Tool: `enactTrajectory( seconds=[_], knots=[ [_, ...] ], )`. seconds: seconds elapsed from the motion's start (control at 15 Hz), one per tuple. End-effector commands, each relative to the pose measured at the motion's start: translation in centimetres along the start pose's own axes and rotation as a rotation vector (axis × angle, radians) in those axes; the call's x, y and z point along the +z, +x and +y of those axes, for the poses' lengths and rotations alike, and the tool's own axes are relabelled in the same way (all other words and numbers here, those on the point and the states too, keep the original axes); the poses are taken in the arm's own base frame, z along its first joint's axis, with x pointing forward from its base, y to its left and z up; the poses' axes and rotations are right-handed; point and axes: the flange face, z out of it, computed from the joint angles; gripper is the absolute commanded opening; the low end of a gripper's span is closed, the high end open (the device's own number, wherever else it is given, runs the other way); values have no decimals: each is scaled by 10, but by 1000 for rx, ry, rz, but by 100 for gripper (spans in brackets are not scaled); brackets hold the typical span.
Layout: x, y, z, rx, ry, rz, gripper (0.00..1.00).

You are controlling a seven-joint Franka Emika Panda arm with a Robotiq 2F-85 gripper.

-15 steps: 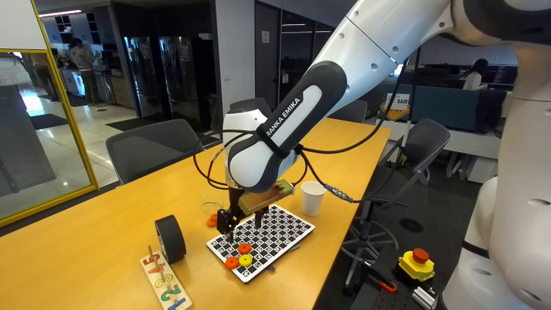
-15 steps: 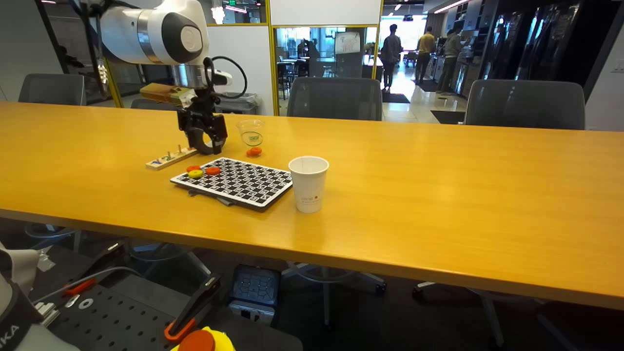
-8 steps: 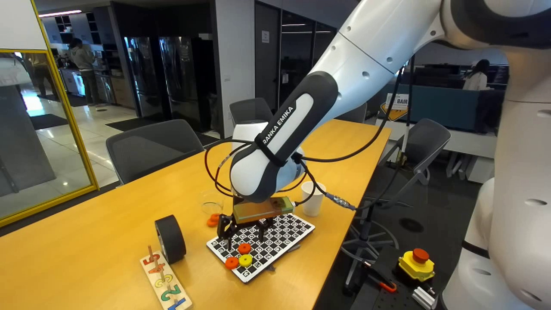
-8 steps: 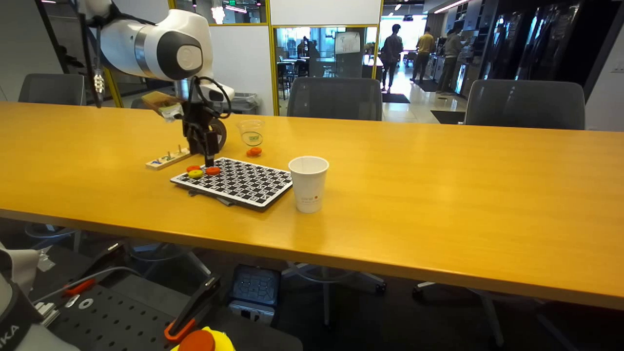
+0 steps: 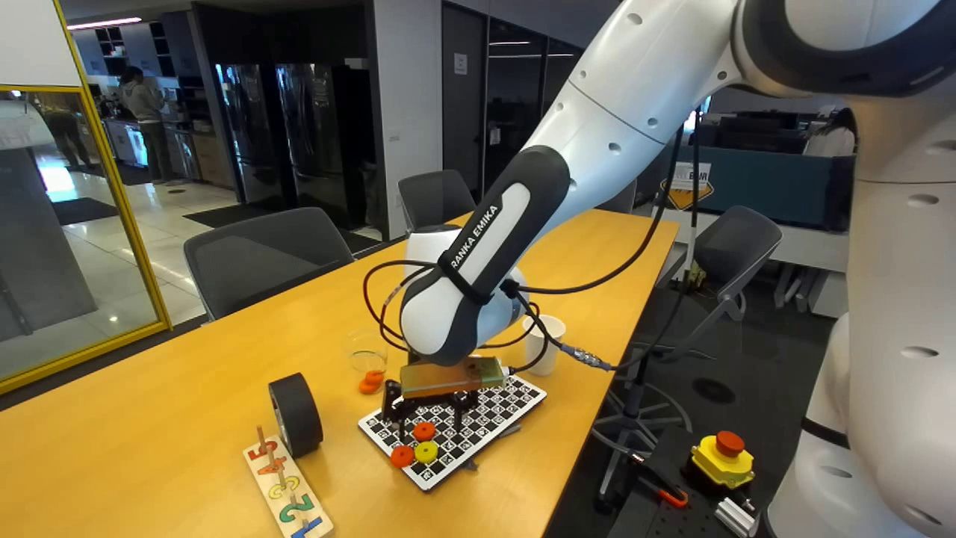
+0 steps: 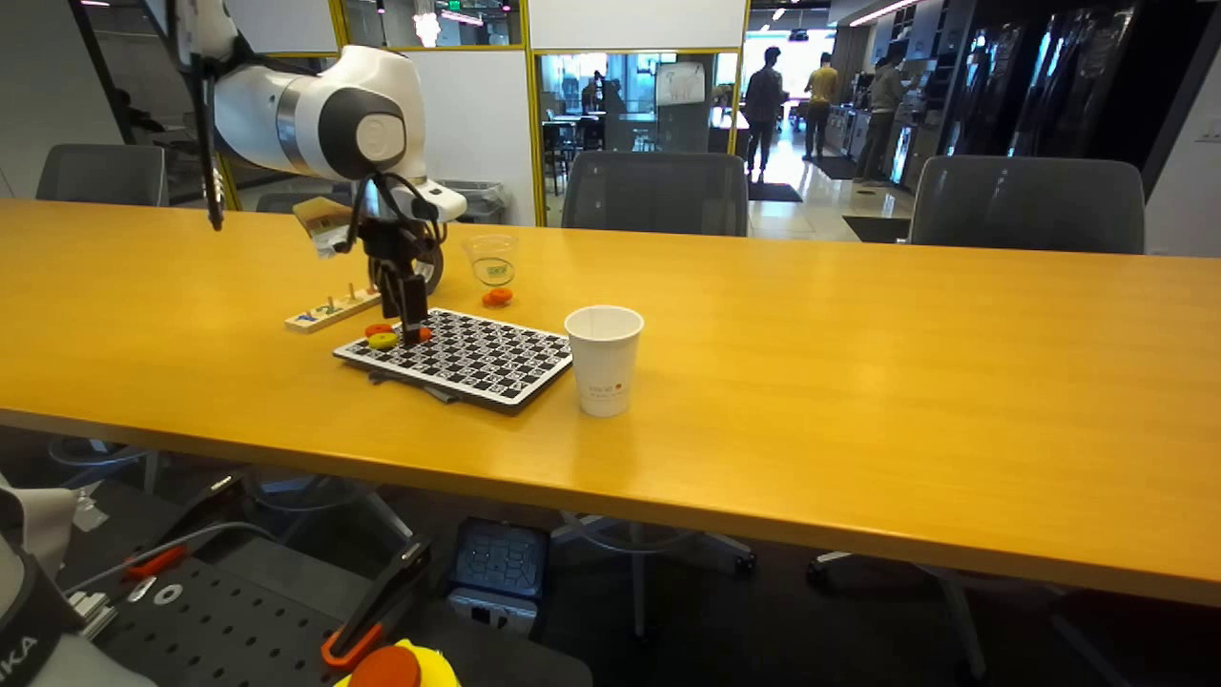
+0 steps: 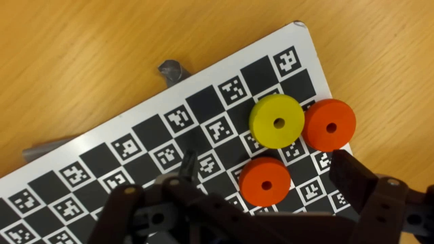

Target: Put two orange rings in the white cup and the rest in the clear cup

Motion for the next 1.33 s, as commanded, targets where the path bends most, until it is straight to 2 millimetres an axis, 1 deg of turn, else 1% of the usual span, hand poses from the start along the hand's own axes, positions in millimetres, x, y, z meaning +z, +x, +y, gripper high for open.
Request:
enactTrajectory(
  seconds=[0.0,0.33,0.6,0.93,1.0,1.07,1.13,1.2,1.27],
  knots=[
    [-2,7,-8,30,-8,30,100],
    [-4,16,-15,35,-49,46,100],
    [1,20,-20,37,-51,40,100],
    [8,25,-20,42,-57,32,100],
    [9,25,-19,41,-59,32,75],
    [9,25,-19,42,-60,32,75],
    [10,26,-19,44,-61,32,68],
    [10,26,-18,46,-61,31,59],
    [9,27,-17,49,-64,30,51]
  ],
)
